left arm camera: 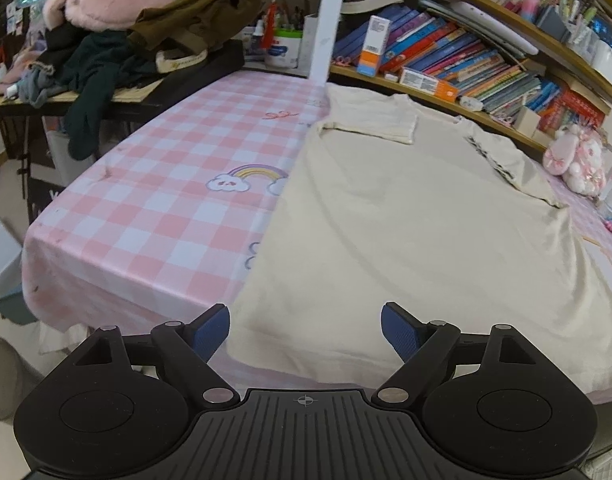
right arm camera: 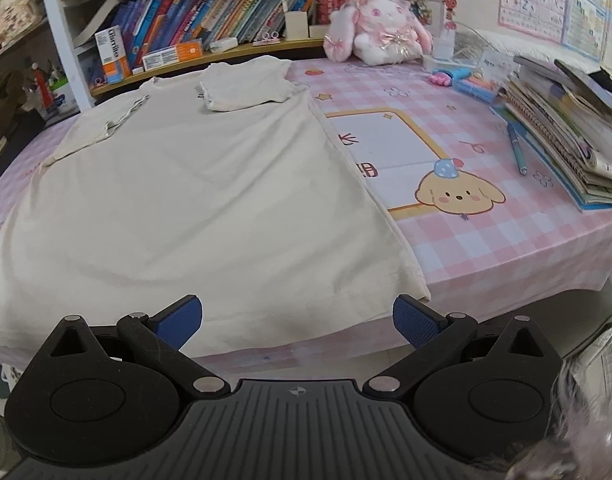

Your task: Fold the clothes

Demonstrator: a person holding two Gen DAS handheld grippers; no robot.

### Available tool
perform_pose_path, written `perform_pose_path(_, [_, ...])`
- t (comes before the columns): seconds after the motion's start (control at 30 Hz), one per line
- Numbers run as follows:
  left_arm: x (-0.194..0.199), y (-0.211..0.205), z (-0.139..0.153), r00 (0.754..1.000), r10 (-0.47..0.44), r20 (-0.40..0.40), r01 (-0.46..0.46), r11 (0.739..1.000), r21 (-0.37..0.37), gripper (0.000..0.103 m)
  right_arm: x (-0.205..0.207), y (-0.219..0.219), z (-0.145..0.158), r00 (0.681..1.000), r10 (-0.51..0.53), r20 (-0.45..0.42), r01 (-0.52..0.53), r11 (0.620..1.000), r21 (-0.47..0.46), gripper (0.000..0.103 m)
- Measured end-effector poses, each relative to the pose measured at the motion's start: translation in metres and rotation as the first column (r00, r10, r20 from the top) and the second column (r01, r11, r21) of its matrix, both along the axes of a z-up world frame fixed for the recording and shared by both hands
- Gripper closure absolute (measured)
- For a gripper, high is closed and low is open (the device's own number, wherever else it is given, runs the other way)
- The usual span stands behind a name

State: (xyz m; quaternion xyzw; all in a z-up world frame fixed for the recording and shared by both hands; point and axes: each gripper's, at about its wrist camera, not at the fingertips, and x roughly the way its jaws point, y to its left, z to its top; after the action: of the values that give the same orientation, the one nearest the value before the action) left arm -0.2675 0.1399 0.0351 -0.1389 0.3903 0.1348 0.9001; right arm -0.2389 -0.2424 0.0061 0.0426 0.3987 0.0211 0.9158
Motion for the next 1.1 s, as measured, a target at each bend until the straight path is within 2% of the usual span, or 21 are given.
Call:
perform_pose_path(0.13, [-0.002,0.008,-0.002,1.000,0.018,-0.018,-0.018,1.000,-0.009,0.018,0.005,-0.011,-0.001,0.999,-0.029,-0.035,0.031,0.999,0.039,0.001])
perform_pose_path(0.43, [-0.005,0.018,-0.016,0.997,0.029,-0.076,-0.032,0.999,-0.042,0.018,0.011,-0.044,-0.012,0.979,-0.154,-0.131,0.172,0.975,0.139,0.003])
perform_pose_path(0.6, [0.001,0.037,-0.023,0.996,0.047,-0.080,-0.057,0.991,-0.125,0.019,0.015,-0.060,-0.015,0.966,-0.200,-0.164,0.230,0.954,0.193,0.003])
perform_pose_path(0.77, [0.010,0.062,-0.037,0.994,0.035,-0.108,-0.064,0.960,-0.273,0.020,0.024,-0.077,-0.016,0.965,-0.184,-0.188,0.227,0.942,0.246,0.011])
perform_pose_path(0.87, [0.014,0.077,-0.045,0.991,0.047,-0.122,-0.088,0.932,-0.352,0.020,0.033,-0.090,-0.022,0.958,-0.167,-0.235,0.237,0.919,0.315,0.015])
perform_pose_path(0.97, [0.016,0.090,-0.051,0.988,0.077,-0.132,-0.123,0.912,-0.390,0.020,0.043,-0.103,-0.027,0.944,-0.170,-0.284,0.274,0.883,0.381,0.018])
perform_pose_path(1.1, [0.021,0.102,-0.059,0.984,0.100,-0.146,-0.154,0.889,-0.432,0.020,0.056,-0.117,-0.030,0.930,-0.181,-0.319,0.309,0.857,0.413,0.018])
